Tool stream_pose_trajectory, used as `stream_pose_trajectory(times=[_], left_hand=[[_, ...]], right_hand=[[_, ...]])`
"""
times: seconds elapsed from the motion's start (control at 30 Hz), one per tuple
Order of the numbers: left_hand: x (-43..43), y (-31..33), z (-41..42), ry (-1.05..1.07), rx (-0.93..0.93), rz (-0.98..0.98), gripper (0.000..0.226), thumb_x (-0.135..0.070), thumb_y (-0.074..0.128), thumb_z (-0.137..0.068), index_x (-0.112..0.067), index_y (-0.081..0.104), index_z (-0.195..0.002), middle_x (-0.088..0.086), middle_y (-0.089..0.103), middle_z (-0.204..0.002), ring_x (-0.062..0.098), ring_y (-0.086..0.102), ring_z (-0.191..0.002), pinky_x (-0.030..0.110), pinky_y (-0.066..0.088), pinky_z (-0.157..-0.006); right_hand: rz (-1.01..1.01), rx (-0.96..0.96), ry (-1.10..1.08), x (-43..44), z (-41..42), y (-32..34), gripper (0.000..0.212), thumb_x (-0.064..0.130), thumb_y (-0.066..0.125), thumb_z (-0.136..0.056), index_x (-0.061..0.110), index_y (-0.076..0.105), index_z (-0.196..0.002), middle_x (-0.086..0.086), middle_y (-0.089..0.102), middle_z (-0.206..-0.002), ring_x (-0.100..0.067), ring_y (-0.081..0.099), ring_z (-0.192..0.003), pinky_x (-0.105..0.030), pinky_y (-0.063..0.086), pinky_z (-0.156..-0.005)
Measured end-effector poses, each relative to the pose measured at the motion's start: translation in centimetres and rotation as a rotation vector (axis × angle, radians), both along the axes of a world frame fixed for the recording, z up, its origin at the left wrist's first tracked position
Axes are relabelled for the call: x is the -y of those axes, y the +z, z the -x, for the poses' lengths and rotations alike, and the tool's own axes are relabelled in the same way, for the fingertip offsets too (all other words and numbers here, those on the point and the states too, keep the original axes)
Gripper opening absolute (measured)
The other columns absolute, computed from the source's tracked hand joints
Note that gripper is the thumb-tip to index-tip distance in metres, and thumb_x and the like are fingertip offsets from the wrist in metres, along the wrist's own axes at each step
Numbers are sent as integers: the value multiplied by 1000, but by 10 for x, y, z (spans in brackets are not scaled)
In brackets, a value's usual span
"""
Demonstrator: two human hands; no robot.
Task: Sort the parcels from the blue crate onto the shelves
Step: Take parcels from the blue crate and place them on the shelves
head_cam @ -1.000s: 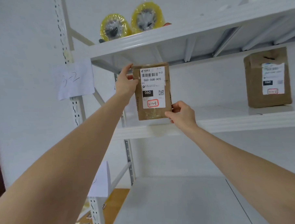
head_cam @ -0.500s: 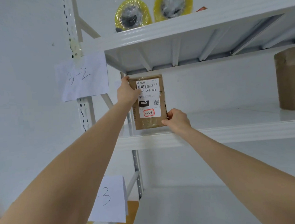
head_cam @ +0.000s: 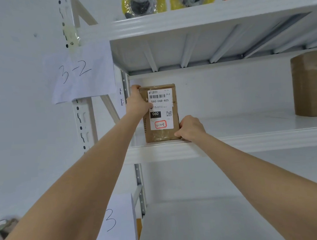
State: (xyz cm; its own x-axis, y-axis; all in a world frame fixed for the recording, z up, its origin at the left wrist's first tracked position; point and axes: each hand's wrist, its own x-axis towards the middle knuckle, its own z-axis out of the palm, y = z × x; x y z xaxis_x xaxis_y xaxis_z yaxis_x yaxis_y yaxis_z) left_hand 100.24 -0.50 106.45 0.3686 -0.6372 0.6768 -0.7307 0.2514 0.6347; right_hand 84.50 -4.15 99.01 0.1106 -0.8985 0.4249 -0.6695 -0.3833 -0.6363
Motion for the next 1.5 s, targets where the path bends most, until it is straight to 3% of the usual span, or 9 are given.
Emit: stream_pose_trajectory(times=[0.13, 0.27, 0.37, 0.5, 0.77, 0.9, 1.17, 1.33, 1.5], left_hand=[[6, 0, -5, -6, 13, 2, 66, -4, 68, -80, -17, 31, -134, 12, 61, -116, 27, 63, -97, 39, 55, -82], [10, 2, -9, -10, 15, -12, 67, -6, 69, -80, -18, 31, -133, 11, 61, -115, 26, 63, -95, 41, 56, -81], [10, 5, -9, -24, 15, -15, 67, -7, 70, -80, -18, 31, -133, 10, 61, -114, 27, 63, -95, 43, 57, -80], [11, 4, -13, -54, 18, -37, 67, -7, 71, -79, -19, 30, -131, 12, 62, -112, 29, 65, -95, 45, 58, -76], [21, 2, -16, -32, 29, -28, 68, -7, 72, -78, -20, 30, -130, 11, 62, -114, 29, 63, -97, 46, 57, -80], [29, 1, -19, -34, 36, -36, 69, -7, 71, -78, -19, 30, -132, 11, 61, -114, 28, 64, -96, 46, 57, -80], [45, -1, -25, -42, 56, -32, 69, -6, 69, -80, -18, 29, -135, 10, 63, -108, 27, 64, -92, 44, 56, -80], [59, 0, -28, -61, 48, -36, 67, -7, 68, -82, -18, 27, -134, 10, 63, -112, 25, 63, -96, 34, 54, -75], [69, 0, -31, -63, 44, -28, 69, -6, 68, -83, -18, 27, -137, 8, 62, -110, 19, 59, -87, 30, 50, -72]], right_hand=[[-16, -17, -15, 2, -5, 4, 15, 10, 69, -69, 7, 64, -84, -9, 64, -82, -28, 65, -83, -25, 44, -64], [-30, -2, -3, 8, -6, 5, 23, 9, 71, -67, 4, 68, -89, -10, 70, -86, -27, 69, -84, -29, 55, -71], [-30, 31, 16, 10, -2, 8, 23, 8, 72, -63, 1, 70, -85, -11, 72, -80, -25, 71, -74, -36, 60, -75], [-19, 30, 17, 10, 0, 6, 22, 9, 73, -64, 0, 71, -84, -11, 72, -74, -23, 69, -62, -36, 61, -72], [-19, -6, -17, 19, -11, 6, 26, 9, 73, -64, 2, 68, -89, -10, 70, -80, -26, 70, -76, -34, 59, -72], [-32, -35, -41, 24, -18, 8, 18, 9, 72, -66, 5, 64, -83, -7, 65, -77, -24, 65, -74, -23, 48, -58], [-54, -32, -54, 41, -26, 9, 16, 10, 72, -69, 9, 59, -79, -6, 63, -79, -24, 63, -77, -22, 38, -50], [-53, -33, -63, 52, -31, 10, 18, 12, 72, -72, 11, 55, -75, -6, 62, -83, -25, 62, -79, -24, 40, -56], [-76, -31, -65, 64, -34, 11, 17, 10, 72, -71, 10, 55, -76, -7, 63, -84, -25, 63, -81, -24, 42, -58]])
